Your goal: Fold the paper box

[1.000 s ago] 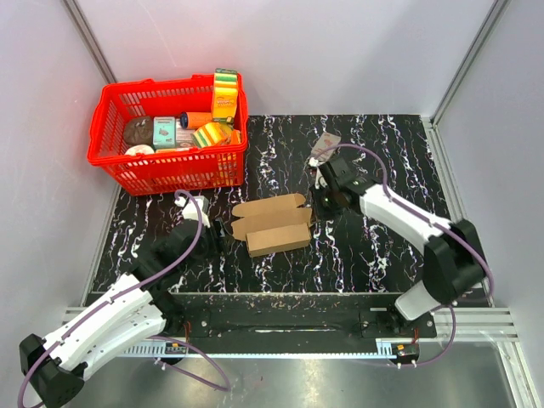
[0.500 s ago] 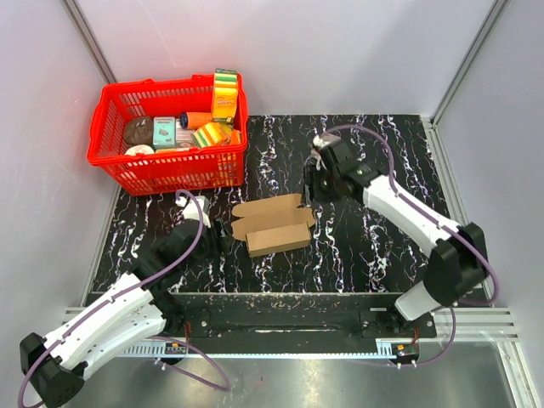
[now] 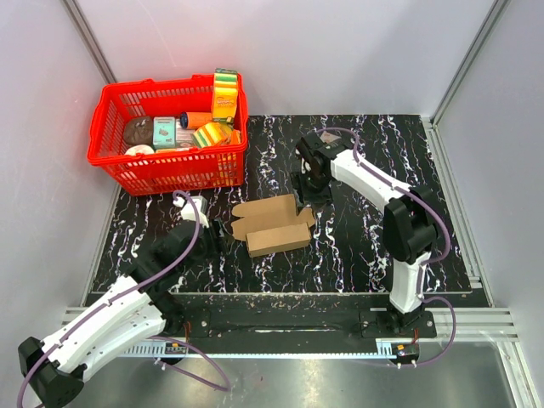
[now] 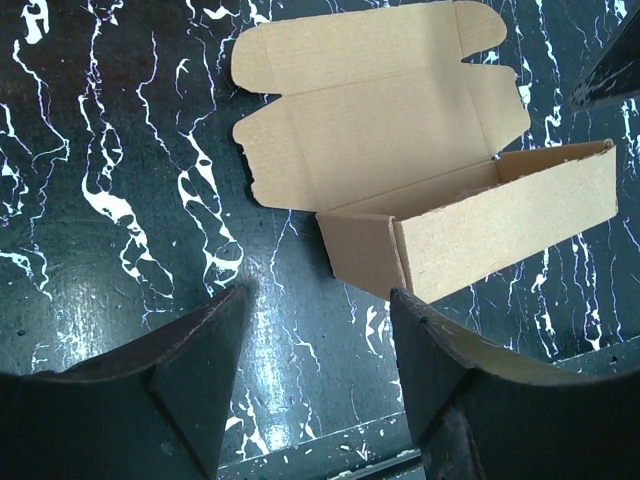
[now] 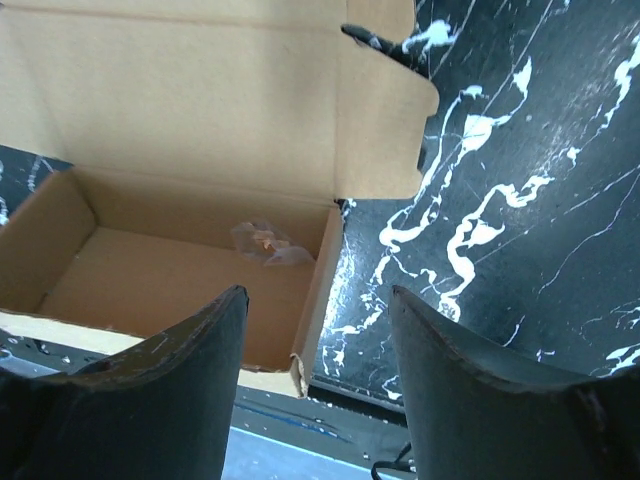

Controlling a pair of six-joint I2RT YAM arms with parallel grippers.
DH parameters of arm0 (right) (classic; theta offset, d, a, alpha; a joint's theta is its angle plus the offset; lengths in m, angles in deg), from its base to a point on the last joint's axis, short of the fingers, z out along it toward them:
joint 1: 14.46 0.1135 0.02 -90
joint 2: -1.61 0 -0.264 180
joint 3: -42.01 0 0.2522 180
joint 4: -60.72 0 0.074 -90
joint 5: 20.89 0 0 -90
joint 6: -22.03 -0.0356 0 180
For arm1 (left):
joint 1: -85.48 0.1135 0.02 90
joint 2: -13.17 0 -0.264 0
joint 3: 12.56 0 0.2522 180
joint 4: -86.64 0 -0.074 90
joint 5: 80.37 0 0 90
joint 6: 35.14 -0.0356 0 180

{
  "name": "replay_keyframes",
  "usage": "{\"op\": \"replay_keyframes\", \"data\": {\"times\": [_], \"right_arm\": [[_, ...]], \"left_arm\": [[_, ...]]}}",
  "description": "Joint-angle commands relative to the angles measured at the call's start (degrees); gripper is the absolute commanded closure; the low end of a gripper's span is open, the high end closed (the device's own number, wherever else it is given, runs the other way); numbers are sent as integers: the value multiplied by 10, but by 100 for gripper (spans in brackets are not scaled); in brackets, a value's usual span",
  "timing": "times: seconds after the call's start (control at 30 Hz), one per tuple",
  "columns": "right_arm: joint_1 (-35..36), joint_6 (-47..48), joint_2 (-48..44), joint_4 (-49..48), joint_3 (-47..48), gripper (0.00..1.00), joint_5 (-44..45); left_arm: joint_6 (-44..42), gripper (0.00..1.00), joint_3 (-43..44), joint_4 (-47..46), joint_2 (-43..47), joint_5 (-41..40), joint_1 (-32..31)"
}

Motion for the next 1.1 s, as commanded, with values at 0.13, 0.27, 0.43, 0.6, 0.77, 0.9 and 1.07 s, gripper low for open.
{"op": "replay_keyframes", "data": {"times": [0.13, 0.27, 0.43, 0.6, 0.77, 0.9, 1.07], "right_arm": [[3, 26, 36, 68, 33, 36, -28], [3, 37, 56, 93, 46, 39, -46], [4, 47, 76, 114, 62, 43, -54], [4, 55, 85, 127, 65, 46, -58], [4, 62, 87, 135, 63, 50, -70], [6, 69, 88, 140, 60, 56, -86], [6, 76, 91, 143, 50, 62, -99]], "left_arm": [[-6, 36, -2, -22, 13, 15, 3], [-6, 36, -8, -25, 18, 17, 3], [-4, 36, -17, -28, 24, 17, 3], [-5, 36, -17, -26, 31, 18, 3], [-6, 36, -17, -23, 35, 15, 3], [-3, 36, -20, -23, 39, 14, 2], [-2, 36, -22, -23, 39, 13, 3]]}}
